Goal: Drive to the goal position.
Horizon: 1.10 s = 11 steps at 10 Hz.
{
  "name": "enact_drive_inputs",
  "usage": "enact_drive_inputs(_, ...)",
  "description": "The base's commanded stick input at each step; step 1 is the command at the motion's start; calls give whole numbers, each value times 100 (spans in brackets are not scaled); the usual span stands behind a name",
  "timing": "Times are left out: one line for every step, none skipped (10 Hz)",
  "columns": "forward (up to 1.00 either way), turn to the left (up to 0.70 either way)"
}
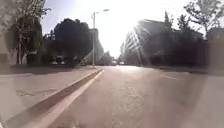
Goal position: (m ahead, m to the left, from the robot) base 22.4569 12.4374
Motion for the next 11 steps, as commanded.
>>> enact_drive_inputs(70,0)
enact_drive_inputs(70,0)
enact_drive_inputs(70,0)
enact_drive_inputs(70,0)
enact_drive_inputs(70,0)
enact_drive_inputs(70,0)
enact_drive_inputs(70,0)
enact_drive_inputs(70,0)
enact_drive_inputs(70,7)
enact_drive_inputs(70,13)
enact_drive_inputs(70,14)
